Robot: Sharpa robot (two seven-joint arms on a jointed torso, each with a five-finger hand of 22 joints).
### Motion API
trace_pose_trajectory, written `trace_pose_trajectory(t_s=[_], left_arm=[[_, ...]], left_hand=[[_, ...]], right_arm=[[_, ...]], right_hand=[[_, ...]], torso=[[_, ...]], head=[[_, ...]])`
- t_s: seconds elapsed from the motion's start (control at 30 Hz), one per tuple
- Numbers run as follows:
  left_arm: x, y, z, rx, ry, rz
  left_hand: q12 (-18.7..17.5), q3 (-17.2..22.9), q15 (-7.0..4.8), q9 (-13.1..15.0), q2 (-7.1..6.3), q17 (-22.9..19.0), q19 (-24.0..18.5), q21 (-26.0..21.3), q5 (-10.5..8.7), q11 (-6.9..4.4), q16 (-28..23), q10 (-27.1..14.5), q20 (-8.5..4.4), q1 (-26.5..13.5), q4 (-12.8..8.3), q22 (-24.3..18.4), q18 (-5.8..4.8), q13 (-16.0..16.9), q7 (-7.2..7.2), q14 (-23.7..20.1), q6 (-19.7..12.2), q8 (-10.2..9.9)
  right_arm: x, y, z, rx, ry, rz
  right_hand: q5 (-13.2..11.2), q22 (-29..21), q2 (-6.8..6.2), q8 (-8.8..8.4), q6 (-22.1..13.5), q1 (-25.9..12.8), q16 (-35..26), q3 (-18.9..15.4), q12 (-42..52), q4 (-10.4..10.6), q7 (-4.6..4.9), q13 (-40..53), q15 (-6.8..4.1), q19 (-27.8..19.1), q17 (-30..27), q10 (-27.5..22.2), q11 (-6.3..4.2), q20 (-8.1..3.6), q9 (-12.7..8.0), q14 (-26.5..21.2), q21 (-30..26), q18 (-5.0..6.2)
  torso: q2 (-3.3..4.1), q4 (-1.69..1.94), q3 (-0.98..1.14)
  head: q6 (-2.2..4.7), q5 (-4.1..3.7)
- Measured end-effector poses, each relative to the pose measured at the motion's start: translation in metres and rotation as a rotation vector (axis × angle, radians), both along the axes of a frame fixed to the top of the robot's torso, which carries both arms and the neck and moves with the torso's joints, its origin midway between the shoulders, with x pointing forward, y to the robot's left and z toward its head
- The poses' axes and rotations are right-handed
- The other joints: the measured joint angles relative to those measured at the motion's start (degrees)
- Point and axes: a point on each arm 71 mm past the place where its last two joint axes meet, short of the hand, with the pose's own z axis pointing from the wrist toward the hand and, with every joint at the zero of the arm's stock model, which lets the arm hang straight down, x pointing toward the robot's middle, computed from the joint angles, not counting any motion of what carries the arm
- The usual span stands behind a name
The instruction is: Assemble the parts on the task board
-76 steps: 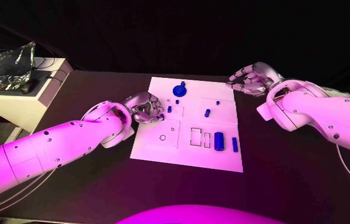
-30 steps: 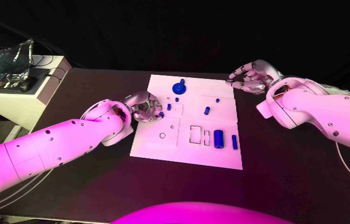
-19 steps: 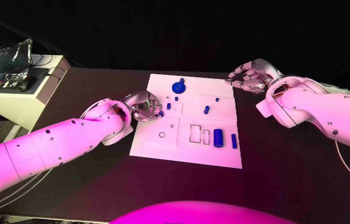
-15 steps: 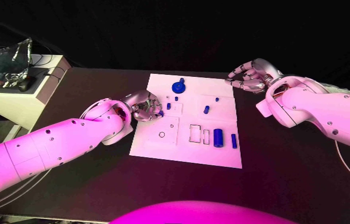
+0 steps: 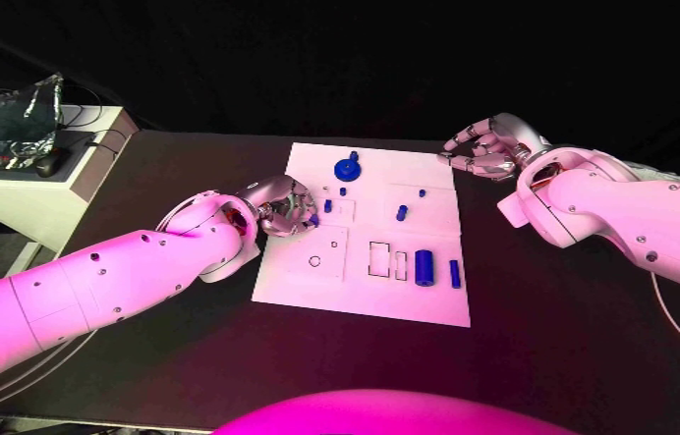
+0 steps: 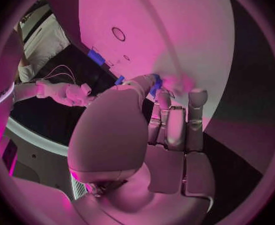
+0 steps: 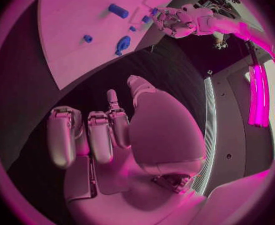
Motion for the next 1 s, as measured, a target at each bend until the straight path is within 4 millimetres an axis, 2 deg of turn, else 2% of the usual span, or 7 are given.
trace_pose_trajectory(t_s=[0.1, 0.33, 0.57, 0.9, 1.0], left_arm=[[-0.0002, -0.0003, 0.0002, 0.0, -0.003, -0.003], [-0.0007, -0.0012, 0.0007, 0.004, -0.011, -0.012], [-0.0006, -0.0017, 0.0018, 0.002, -0.023, -0.017], [-0.001, -0.0022, 0.0032, -0.009, -0.042, -0.023], [-0.0013, -0.0024, 0.0034, -0.013, -0.045, -0.024]], left_hand=[[0.0, 0.2, -0.2, 0.0, -0.38, 0.2, 0.1, 0.1, 0.0, 0.0, 0.1, 0.0, -0.09, 0.4, -0.2, 0.3, 0.01, 0.0, 0.0, 0.2, 0.0, -0.3], [0.0, 1.7, -0.2, 0.0, 0.13, 0.6, 0.5, 0.7, -0.01, 0.0, 0.2, 0.0, -0.09, 2.1, -1.7, 0.8, 0.01, -0.2, -0.19, 0.2, 0.5, -0.2], [0.0, 3.2, -0.41, 1.3, 0.11, 0.7, 0.5, 1.5, -0.08, -0.61, 0.2, 0.6, -0.09, 2.1, -2.8, 1.5, 0.01, 0.3, -0.73, 0.4, 3.0, 2.0], [0.0, 3.8, -0.62, 3.0, -0.01, 0.8, 0.3, 1.8, -0.22, -0.9, 0.2, 1.3, -0.32, 2.2, -3.2, 1.8, 0.0, 1.1, -1.04, 0.6, 4.4, 4.0], [0.0, 4.2, -0.61, 3.7, 0.37, 0.8, 0.3, 1.8, -0.22, -1.09, 0.2, 1.8, -0.32, 1.8, -3.5, 1.9, 0.0, 1.5, -1.31, 0.6, 5.1, 5.2]], right_arm=[[0.0, -0.0001, 0.0, 0.0, 0.0, 0.0], [0.0, -0.0004, 0.0, 0.0, 0.0, -0.001], [-0.0001, -0.0004, 0.0, 0.0, 0.0, 0.0], [-0.0001, -0.0008, 0.0, 0.0, 0.0, -0.001], [-0.0001, -0.001, 0.0, -0.001, 0.0, -0.001]], right_hand=[[0.0, 0.0, 0.0, 0.0, 0.0, 0.0, 0.0, 0.0, 0.0, 0.0, 0.0, 0.0, 0.0, 0.0, 0.0, 0.0, 0.0, 0.0, 0.0, 0.0, 0.0, 0.0], [0.0, 0.0, 0.0, 0.0, 0.0, 0.0, 0.0, 0.0, 0.0, 0.0, 0.0, 0.0, 0.0, 0.0, 0.0, 0.0, 0.0, 0.0, 0.0, 0.0, 0.0, 0.0], [0.0, 0.0, 0.0, 0.0, 0.0, 0.0, 0.0, 0.0, 0.0, 0.0, 0.0, 0.0, 0.0, 0.0, 0.0, 0.0, 0.0, 0.0, 0.0, 0.0, 0.0, 0.01], [0.0, 0.0, 0.0, 0.0, 0.0, 0.0, 0.0, 0.0, 0.0, 0.0, 0.0, 0.0, 0.0, 0.0, 0.0, 0.0, 0.0, 0.0, 0.0, 0.0, 0.0, 0.0], [0.0, 0.0, 0.0, 0.0, 0.0, 0.0, 0.0, 0.0, 0.0, 0.0, 0.0, 0.0, 0.0, 0.0, 0.0, 0.0, 0.0, 0.0, 0.0, 0.0, 0.0, 0.0]], torso=[[0.0, 0.01, -0.01], [0.0, 0.02, 0.01], [0.0, 0.02, 0.03], [0.0, 0.01, 0.03], [0.0, 0.0, 0.03]], head=[[0.04, 0.01], [0.15, -0.03], [0.25, -0.03], [0.4, -0.01], [0.4, -0.01]])
